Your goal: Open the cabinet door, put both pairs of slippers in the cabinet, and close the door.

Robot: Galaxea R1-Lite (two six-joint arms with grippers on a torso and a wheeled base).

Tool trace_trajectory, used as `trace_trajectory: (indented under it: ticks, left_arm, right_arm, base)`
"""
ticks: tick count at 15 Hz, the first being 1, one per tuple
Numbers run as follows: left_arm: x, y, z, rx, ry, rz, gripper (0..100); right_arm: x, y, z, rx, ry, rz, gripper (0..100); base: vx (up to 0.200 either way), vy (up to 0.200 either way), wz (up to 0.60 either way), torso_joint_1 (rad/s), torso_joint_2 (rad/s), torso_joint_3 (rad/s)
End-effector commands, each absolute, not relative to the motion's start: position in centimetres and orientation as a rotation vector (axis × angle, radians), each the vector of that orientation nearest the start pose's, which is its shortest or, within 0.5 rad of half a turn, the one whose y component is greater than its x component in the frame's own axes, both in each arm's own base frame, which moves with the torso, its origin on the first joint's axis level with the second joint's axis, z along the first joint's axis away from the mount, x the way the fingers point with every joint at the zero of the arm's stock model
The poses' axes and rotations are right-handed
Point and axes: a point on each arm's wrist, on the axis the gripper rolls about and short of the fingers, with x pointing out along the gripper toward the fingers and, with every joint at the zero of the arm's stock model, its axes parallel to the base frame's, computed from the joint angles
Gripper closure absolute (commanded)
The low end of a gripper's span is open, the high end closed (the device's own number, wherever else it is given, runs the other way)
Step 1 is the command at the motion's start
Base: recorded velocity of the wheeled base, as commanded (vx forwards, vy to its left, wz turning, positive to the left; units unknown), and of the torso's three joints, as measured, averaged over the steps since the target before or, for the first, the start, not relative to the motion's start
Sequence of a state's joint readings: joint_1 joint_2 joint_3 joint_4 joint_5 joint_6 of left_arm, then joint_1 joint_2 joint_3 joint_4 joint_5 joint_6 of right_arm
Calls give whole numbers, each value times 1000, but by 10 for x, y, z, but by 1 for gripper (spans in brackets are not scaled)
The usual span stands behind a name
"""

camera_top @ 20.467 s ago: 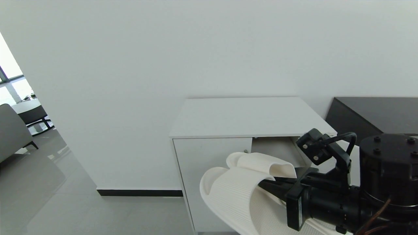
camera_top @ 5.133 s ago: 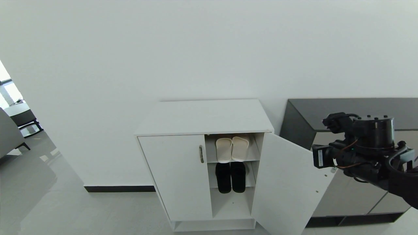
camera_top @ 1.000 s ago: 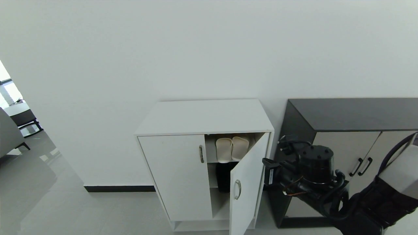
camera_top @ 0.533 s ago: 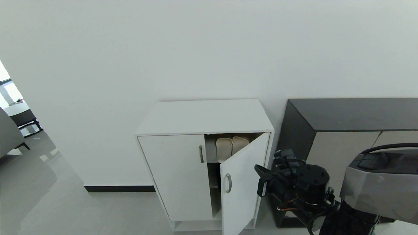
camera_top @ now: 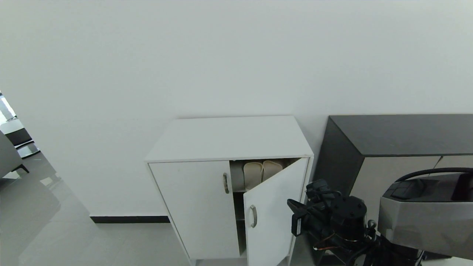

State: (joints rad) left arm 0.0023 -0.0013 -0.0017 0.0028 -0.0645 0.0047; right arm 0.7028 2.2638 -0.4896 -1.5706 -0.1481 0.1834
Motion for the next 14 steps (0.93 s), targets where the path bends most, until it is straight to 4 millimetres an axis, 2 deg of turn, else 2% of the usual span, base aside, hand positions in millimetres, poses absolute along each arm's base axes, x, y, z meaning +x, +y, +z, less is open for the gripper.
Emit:
trace_trajectory:
  ticks: [1,2,4,9,14]
  left_arm:
    - [-23,-2,76,5,1,-61,100]
    - [-23,-2,76,5,1,-61,100]
    - [-23,-2,76,5,1,-61,100]
    - [-23,-2,76,5,1,-61,100]
    - [-23,-2,76,1,1,-61,100]
  right_arm:
    - [252,211,21,86,248,538,100]
    - [249,211,20,72,257,553,100]
    - [248,212,21,69,260,591,100]
    - [261,221,27,102,210,632,100]
    - [283,221,6,100,226,590,100]
  base:
    - [200,0,0,12,7,7]
    - [200,0,0,-2,-2,7]
    - [0,0,0,0,0,0]
    - [0,0,0,0,0,0]
    - [0,0,0,0,0,0]
